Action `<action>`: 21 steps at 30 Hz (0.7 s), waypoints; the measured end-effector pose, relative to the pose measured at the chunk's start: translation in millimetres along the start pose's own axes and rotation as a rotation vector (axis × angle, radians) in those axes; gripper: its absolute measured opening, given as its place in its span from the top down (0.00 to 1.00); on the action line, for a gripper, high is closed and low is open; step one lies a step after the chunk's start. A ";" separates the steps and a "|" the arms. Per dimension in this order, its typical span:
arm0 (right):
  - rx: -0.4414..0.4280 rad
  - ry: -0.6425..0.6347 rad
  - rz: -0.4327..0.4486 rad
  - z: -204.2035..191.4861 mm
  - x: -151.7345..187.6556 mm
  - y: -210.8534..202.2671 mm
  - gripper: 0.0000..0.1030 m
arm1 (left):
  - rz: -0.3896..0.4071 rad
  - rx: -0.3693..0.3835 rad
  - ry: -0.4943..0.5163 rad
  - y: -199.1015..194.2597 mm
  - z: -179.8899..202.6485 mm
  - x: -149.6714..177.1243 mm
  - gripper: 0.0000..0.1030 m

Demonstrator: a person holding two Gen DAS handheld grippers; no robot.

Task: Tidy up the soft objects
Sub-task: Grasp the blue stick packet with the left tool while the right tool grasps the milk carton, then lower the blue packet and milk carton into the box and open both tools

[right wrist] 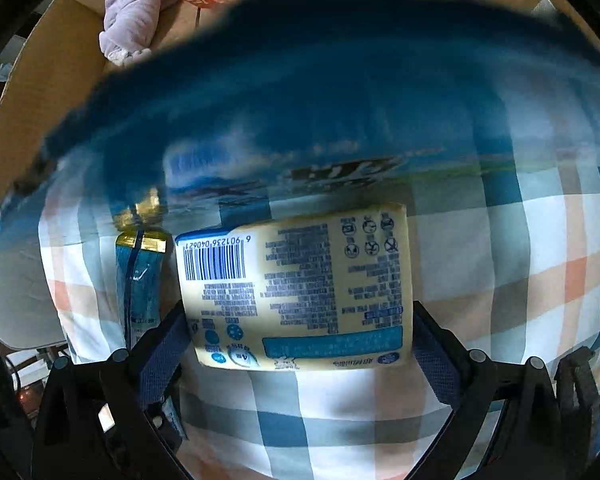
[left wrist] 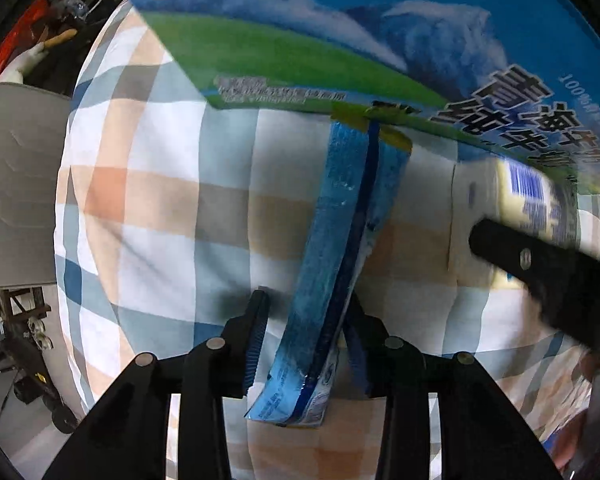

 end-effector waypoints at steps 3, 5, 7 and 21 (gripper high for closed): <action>0.006 -0.026 -0.022 2.5 6.1 -2.0 0.03 | -0.008 0.024 -0.001 -5.7 4.2 -0.7 0.77; 0.011 -0.038 -0.041 6.3 11.1 -3.9 0.03 | -0.028 0.071 -0.016 -8.1 4.6 10.6 0.78; 0.004 -0.040 -0.068 14.6 19.2 -5.6 0.03 | -0.056 0.119 -0.028 -8.8 5.7 26.5 0.78; 0.029 -0.047 -0.121 55.7 40.5 -3.4 0.02 | -0.060 0.121 -0.024 6.3 14.5 11.9 0.74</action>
Point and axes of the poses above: each gripper's, at about its wrist camera, not at the fingertips, and y roughly the way its jaws point, z to its right, x to its underside, the point moved 5 cm from there along y, roughly the way its jaws point, and after that the axes turned 5 degrees about -z, right-handed, at the moved point
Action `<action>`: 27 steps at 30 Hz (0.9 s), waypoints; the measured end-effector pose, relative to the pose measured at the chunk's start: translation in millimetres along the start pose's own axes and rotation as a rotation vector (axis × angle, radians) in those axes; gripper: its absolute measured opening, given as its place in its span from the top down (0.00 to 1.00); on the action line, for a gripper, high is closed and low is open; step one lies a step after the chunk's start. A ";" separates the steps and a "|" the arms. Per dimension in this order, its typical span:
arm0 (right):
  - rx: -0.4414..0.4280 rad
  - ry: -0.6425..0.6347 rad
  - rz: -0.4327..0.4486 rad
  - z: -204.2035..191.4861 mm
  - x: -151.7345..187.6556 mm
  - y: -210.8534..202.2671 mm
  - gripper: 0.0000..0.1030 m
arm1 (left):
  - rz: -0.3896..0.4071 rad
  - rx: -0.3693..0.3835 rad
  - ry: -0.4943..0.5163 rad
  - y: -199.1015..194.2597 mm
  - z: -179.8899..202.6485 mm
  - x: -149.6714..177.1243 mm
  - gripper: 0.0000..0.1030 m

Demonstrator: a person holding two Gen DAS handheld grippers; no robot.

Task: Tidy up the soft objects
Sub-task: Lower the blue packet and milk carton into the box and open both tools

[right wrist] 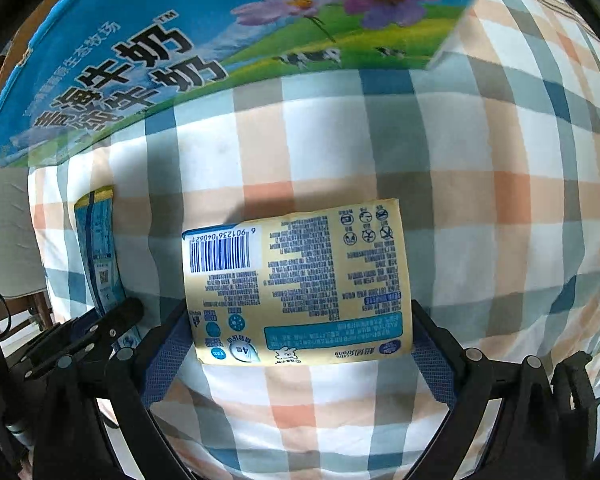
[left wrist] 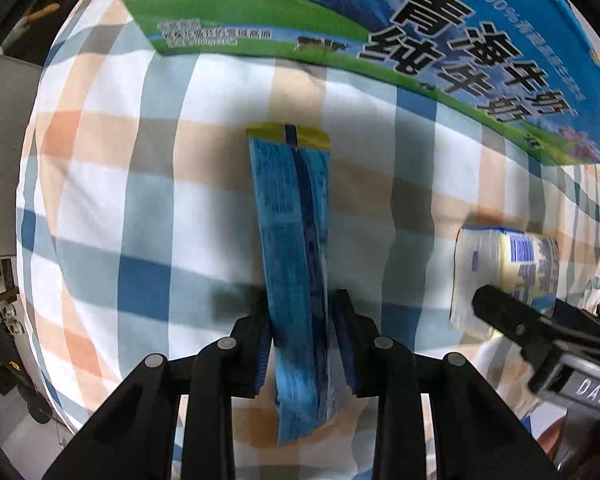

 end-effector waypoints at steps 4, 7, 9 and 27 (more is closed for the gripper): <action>0.001 0.010 -0.014 -6.3 -2.6 10.2 0.02 | 0.023 -0.018 0.002 -20.0 23.4 -5.5 0.81; -0.008 0.019 -0.005 -6.9 -1.3 11.1 0.04 | 0.044 -0.019 0.004 -31.8 21.8 -3.4 0.83; -0.015 0.017 -0.003 0.9 0.7 4.7 0.04 | 0.065 -0.024 0.011 -41.4 23.5 -1.2 0.84; -0.088 -0.090 0.178 18.7 30.0 -115.4 0.05 | 0.282 0.096 0.088 -167.4 51.2 24.6 0.84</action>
Point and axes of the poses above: each gripper's, at about its wrist camera, not at the fingertips, and y roughly the way its jaws point, z to its right, x to its underside, the point moved 5 cm from there along y, roughly the way its jaws point, and after that the axes turned 5 degrees about -z, right-handed, at the moved point
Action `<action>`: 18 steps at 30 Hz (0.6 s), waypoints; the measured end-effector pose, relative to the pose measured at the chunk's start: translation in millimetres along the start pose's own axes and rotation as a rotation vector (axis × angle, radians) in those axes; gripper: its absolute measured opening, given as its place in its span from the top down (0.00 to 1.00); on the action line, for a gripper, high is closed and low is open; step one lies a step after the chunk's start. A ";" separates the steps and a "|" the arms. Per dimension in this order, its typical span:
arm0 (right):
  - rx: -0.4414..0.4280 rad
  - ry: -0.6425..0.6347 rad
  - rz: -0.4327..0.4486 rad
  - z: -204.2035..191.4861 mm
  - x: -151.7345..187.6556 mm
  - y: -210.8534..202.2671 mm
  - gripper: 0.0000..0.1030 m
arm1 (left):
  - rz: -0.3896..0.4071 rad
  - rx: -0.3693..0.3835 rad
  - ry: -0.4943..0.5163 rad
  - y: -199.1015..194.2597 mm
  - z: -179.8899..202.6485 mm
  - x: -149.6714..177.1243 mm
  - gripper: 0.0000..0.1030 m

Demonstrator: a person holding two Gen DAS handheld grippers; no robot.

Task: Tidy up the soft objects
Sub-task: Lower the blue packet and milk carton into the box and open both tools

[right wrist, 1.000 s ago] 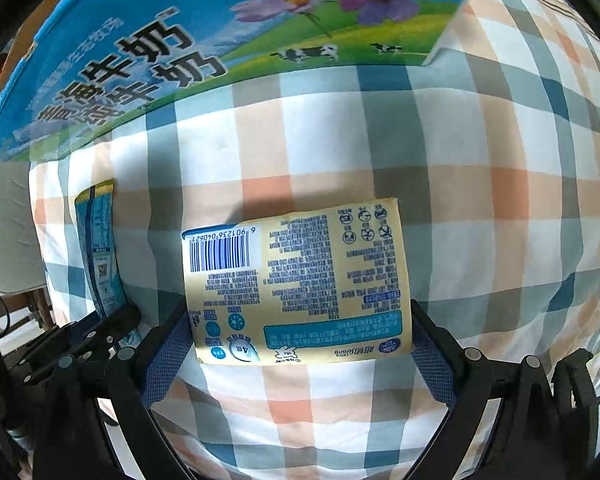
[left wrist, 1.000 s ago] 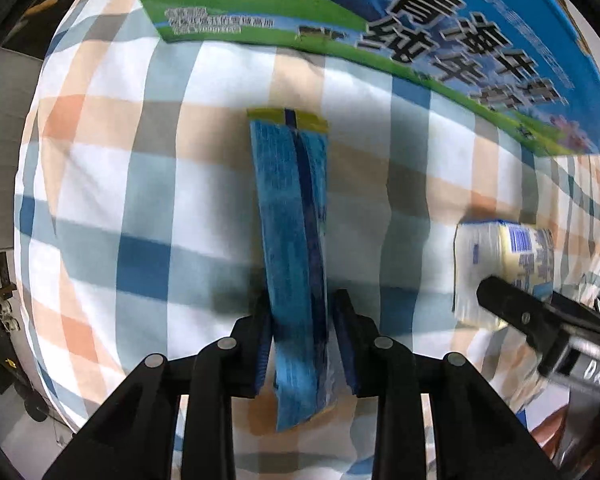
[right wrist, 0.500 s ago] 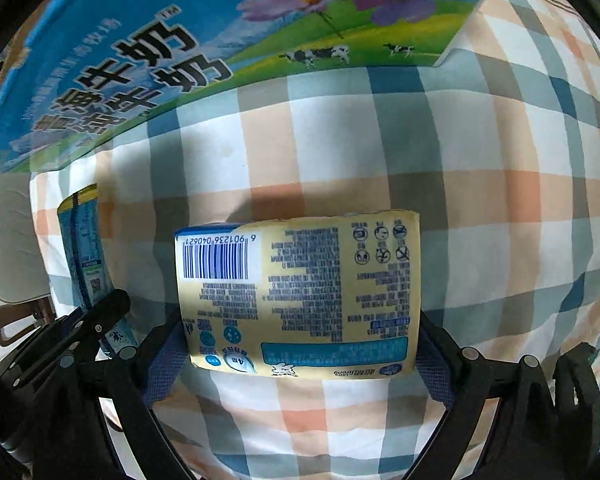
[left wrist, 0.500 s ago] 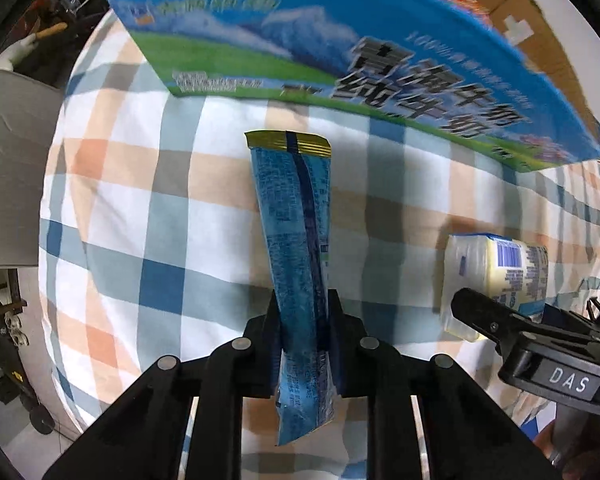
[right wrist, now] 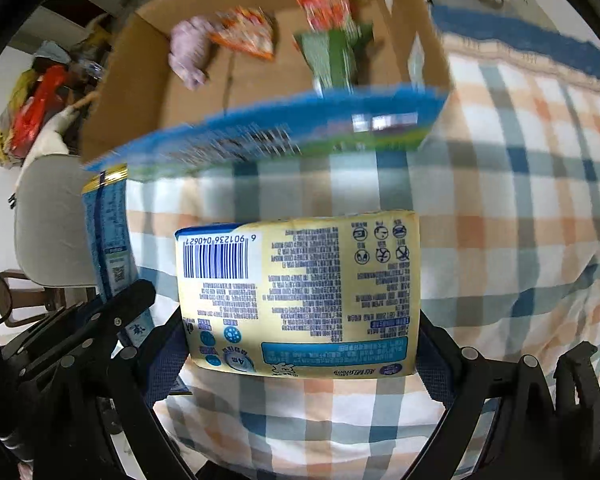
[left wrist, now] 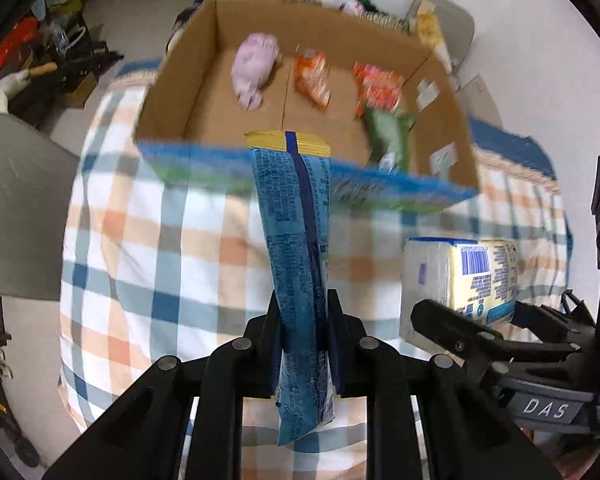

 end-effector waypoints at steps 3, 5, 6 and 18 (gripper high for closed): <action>-0.013 -0.017 0.048 -5.6 -2.7 -29.0 0.05 | 0.043 0.030 0.010 -22.3 13.8 -12.3 0.84; -0.032 -0.022 0.078 -10.8 -8.4 -50.5 0.05 | 0.065 0.046 0.010 -35.5 17.9 -23.5 0.84; -0.036 -0.026 0.092 -12.7 -11.7 -59.0 0.05 | 0.071 0.054 0.006 -45.5 13.6 -28.1 0.84; -0.035 -0.078 0.134 -48.8 -78.5 -101.0 0.05 | 0.039 0.181 -0.197 -42.1 -14.4 -139.9 0.84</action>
Point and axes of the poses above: each gripper's, at about its wrist camera, not at the fingertips, and y roughly the way its jaws point, z to its right, x to its underside, the point moved 5 cm from there along y, roughly the way its jaws point, and after that the axes turned 5 degrees about -z, right-handed, at the moved point
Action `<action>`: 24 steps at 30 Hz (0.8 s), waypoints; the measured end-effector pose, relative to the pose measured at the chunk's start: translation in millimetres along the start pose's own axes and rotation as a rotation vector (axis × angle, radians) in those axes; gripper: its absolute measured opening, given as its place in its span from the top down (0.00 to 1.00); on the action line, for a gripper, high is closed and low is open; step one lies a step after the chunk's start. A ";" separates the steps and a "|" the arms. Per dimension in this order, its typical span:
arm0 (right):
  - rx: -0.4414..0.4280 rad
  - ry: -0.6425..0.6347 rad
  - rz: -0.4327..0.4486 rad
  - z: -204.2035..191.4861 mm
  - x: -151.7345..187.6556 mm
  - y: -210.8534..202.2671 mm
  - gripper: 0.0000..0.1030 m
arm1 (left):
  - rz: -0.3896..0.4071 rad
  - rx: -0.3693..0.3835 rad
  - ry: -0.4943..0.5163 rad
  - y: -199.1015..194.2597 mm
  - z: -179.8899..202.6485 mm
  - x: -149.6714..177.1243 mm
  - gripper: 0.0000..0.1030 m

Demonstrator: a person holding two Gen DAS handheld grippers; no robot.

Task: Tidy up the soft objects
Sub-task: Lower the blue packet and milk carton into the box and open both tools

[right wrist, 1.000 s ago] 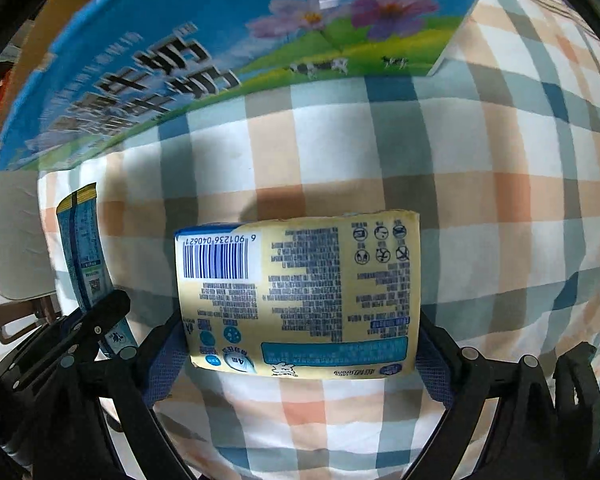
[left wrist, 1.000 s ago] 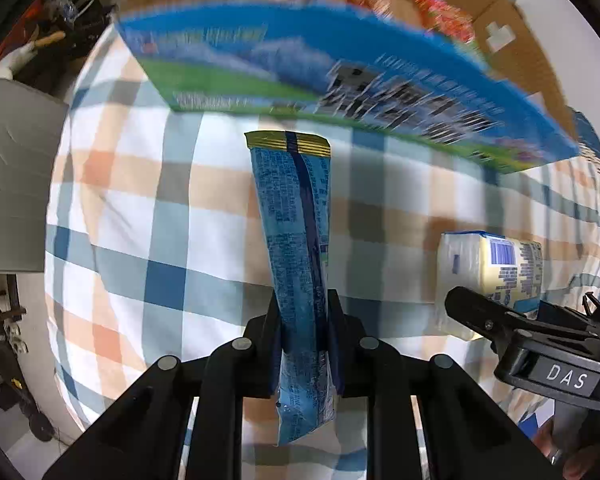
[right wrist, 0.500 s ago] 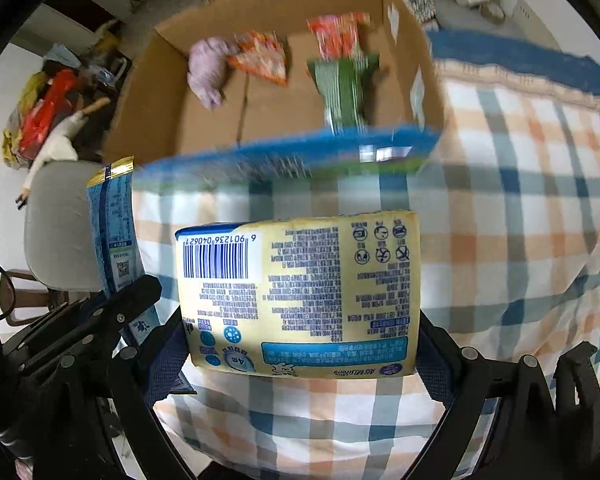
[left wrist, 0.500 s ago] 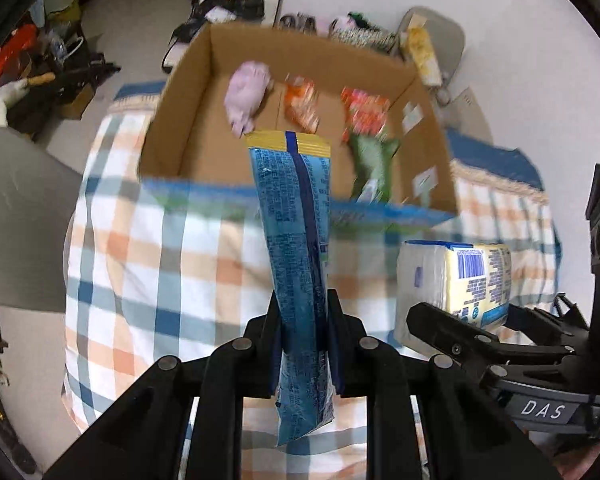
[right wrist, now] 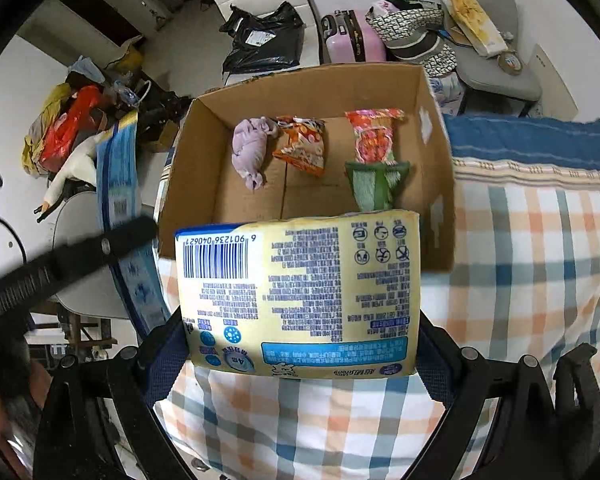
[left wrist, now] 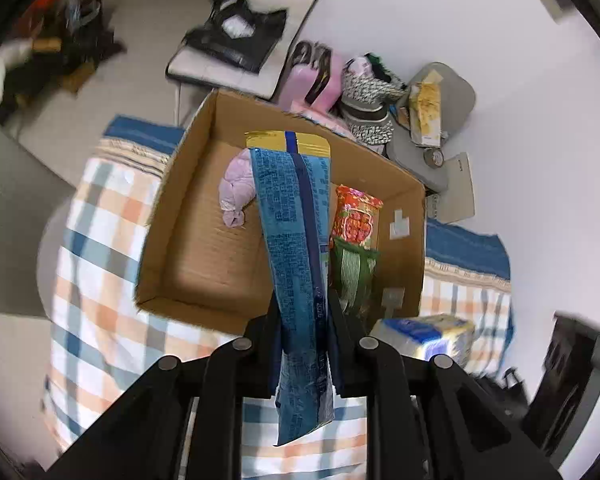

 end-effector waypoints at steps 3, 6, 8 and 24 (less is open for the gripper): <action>0.017 -0.007 -0.019 -4.3 -21.3 15.3 0.05 | -0.071 0.024 -0.075 28.3 -13.5 -23.6 0.84; 0.009 -0.004 -0.056 -6.2 -39.4 37.9 0.05 | -0.135 0.016 -0.112 54.3 -24.2 -36.3 0.84; 0.009 0.001 -0.085 -5.5 -49.9 54.5 0.05 | -0.181 -0.004 -0.134 76.7 -33.8 -44.0 0.84; 0.017 0.014 -0.198 5.9 -93.1 143.4 0.05 | -0.290 -0.064 -0.107 142.2 -47.1 -66.5 0.83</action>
Point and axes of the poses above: each gripper's, at about its wrist camera, not at the fingertips, and y roughly the way its jaws point, z to its right, x to its underside, the point moved 5 cm from there along y, roughly the way its jaws point, and after that the axes turned 5 degrees about -z, right-handed, at the moved point
